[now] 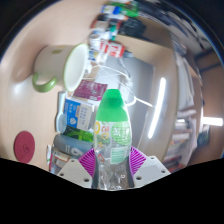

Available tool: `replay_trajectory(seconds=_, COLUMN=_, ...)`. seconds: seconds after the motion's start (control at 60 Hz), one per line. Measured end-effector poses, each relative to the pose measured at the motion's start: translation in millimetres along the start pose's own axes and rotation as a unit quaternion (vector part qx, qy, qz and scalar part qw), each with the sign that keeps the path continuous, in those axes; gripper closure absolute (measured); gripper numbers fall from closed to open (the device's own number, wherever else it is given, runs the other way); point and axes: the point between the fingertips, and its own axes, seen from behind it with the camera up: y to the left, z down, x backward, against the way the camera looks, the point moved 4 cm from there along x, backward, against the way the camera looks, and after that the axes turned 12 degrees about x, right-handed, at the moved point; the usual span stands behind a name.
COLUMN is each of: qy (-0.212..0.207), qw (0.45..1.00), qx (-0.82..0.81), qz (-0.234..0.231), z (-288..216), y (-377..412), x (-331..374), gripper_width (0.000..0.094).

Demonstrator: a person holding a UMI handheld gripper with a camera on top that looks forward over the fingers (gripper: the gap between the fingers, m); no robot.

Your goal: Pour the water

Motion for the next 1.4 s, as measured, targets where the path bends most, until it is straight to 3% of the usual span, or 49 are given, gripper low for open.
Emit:
replay_trajectory(seconds=0.217, qy=-0.027, qw=0.978, qx=0.207, qz=0.021, z=-25.8, y=0.2, x=-20.5, gripper_width=0.0525)
replay_trajectory(seconds=0.617, qy=-0.031, qw=0.967, qx=0.253, qz=0.015, z=-32.5, y=-5.1, x=-27.2, gripper_width=0.0524)
replay_trajectory(seconds=0.717, qy=-0.017, qw=0.983, qx=0.182, qz=0.006, z=-23.4, y=-10.3, x=-27.5, gripper_width=0.0527)
replay_trajectory(seconds=0.833, qy=0.008, qw=0.994, qx=-0.1, qz=-0.032, z=-1.6, y=-11.0, x=-25.2, gripper_width=0.0526)
replay_trajectory(seconds=0.933, qy=0.015, qw=0.924, qx=-0.377, qz=-0.069, z=11.4, y=1.3, x=-13.8, gripper_width=0.0524)
replay_trajectory(seconds=1.017, qy=-0.011, qw=0.801, qx=-0.588, qz=-0.106, z=3.6, y=12.2, x=-3.3, gripper_width=0.0526)
replay_trajectory(seconds=1.083, qy=-0.019, qw=0.701, qx=-0.707, qz=-0.092, z=-2.1, y=24.6, x=8.9, gripper_width=0.0526)
replay_trajectory(seconds=1.15, qy=-0.019, qw=0.635, qx=-0.761, qz=-0.134, z=14.1, y=31.8, x=8.9, gripper_width=0.0526)
replay_trajectory(seconds=1.233, qy=-0.023, qw=0.61, qx=-0.781, qz=-0.134, z=17.2, y=50.8, x=9.7, gripper_width=0.0525)
replay_trajectory(seconds=1.25, qy=-0.017, qw=0.603, qx=-0.789, qz=-0.116, z=0.7, y=64.7, x=19.1, gripper_width=0.0526)
replay_trajectory(seconds=1.4, qy=-0.023, qw=0.591, qx=-0.791, qz=-0.154, z=-5.0, y=89.2, x=20.8, gripper_width=0.0525)
